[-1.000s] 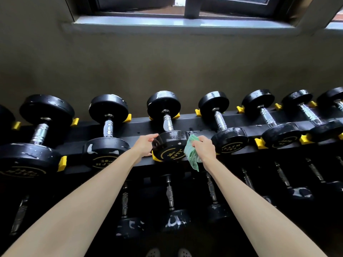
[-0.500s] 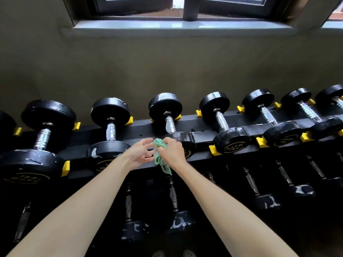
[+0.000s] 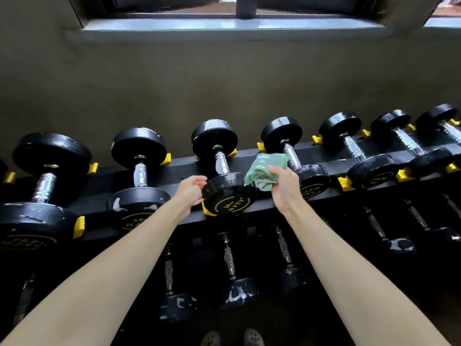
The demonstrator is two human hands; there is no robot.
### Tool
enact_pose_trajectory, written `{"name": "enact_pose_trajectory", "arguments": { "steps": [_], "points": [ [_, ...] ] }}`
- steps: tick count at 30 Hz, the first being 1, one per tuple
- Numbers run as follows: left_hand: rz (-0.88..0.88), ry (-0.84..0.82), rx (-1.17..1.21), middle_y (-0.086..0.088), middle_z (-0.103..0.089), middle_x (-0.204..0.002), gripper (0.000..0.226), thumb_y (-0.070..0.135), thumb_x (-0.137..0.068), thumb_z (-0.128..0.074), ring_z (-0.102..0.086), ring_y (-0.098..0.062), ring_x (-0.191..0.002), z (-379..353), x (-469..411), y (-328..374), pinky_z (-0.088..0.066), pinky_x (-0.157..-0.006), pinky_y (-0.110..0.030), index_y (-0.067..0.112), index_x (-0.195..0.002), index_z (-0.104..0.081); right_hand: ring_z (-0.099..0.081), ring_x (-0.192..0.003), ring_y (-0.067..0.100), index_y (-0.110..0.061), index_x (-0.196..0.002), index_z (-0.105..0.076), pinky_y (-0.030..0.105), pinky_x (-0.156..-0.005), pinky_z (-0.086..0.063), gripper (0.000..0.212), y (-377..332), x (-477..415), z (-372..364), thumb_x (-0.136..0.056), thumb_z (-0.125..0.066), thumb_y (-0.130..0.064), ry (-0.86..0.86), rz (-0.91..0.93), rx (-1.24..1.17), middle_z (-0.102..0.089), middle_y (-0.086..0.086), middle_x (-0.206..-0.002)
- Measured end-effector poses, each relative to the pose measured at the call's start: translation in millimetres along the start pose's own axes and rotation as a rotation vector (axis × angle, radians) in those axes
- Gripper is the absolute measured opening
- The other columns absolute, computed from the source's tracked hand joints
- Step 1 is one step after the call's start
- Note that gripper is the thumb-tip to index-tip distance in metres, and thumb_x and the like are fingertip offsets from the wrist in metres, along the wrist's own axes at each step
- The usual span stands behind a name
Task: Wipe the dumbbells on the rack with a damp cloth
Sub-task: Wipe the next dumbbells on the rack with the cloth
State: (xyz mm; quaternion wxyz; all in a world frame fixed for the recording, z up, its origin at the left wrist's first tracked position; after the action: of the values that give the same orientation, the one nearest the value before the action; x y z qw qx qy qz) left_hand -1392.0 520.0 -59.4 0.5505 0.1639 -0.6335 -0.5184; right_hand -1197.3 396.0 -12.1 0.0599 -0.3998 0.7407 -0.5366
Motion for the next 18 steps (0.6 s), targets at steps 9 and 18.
{"name": "enact_pose_trajectory", "arguments": {
  "steps": [9,18],
  "points": [
    [0.009,-0.046,-0.058,-0.007,-0.056,-0.112,0.063,-0.027,-0.075,-0.022,-0.05,-0.015,-0.108,2,-2,0,-0.047,-0.086,-0.031,0.009,-0.111,-0.058,-0.053,-0.092,0.017,-0.018,-0.112,-0.04,0.035,-0.084,-0.047,0.029,7,3,-37,-0.092,-0.051,0.0,-0.082,0.274,0.607,-0.053,0.0,-0.098],
    [0.061,-0.096,0.075,-0.009,-0.058,-0.116,0.067,-0.03,-0.07,-0.018,-0.05,-0.02,-0.116,10,-1,-4,-0.045,-0.086,-0.032,-0.001,-0.115,-0.058,-0.052,-0.089,0.019,-0.021,-0.106,-0.035,0.03,-0.073,-0.043,0.039,35,23,-72,-0.082,-0.042,0.01,-0.373,0.299,0.896,-0.054,0.005,-0.096]
  ]
}}
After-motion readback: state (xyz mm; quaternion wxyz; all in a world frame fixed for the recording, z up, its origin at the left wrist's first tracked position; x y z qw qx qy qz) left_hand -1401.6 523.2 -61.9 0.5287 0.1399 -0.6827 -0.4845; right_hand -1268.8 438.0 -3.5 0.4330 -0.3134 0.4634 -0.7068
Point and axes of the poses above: each hand's wrist, its own x-axis away from the middle knuckle, its own z-axis out of the back of the hand, y = z × x, the point moved 8 cm from there along -x, towards the middle knuckle
